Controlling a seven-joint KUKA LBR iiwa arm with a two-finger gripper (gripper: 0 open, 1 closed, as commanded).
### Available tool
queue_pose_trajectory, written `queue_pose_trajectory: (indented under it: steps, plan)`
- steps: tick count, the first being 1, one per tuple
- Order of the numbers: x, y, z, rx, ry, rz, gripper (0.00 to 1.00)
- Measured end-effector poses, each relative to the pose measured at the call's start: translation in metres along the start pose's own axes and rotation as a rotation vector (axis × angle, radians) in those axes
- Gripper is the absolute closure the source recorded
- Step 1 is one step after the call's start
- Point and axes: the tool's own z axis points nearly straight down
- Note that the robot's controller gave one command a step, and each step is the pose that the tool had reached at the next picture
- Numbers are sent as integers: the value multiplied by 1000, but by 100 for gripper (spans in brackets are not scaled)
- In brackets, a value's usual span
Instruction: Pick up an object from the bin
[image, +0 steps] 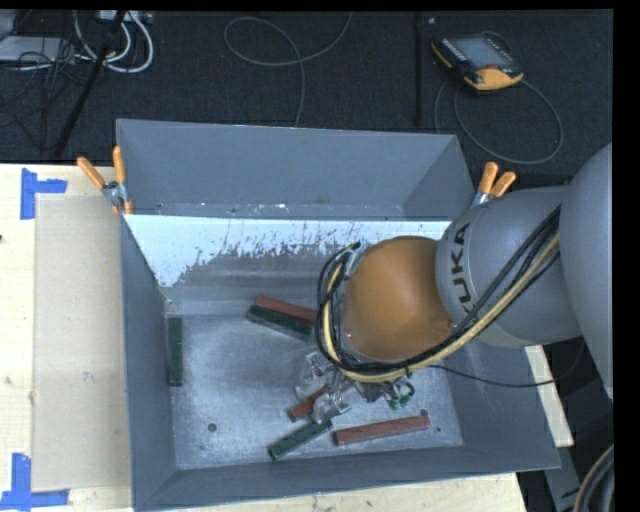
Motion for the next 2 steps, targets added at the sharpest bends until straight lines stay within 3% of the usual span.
queue_pose_trajectory:
  steps: [1,2]
  plan:
    - [0,0,0,0,0,1,100]
    - [-7,7,-131,0,6,-34,100]
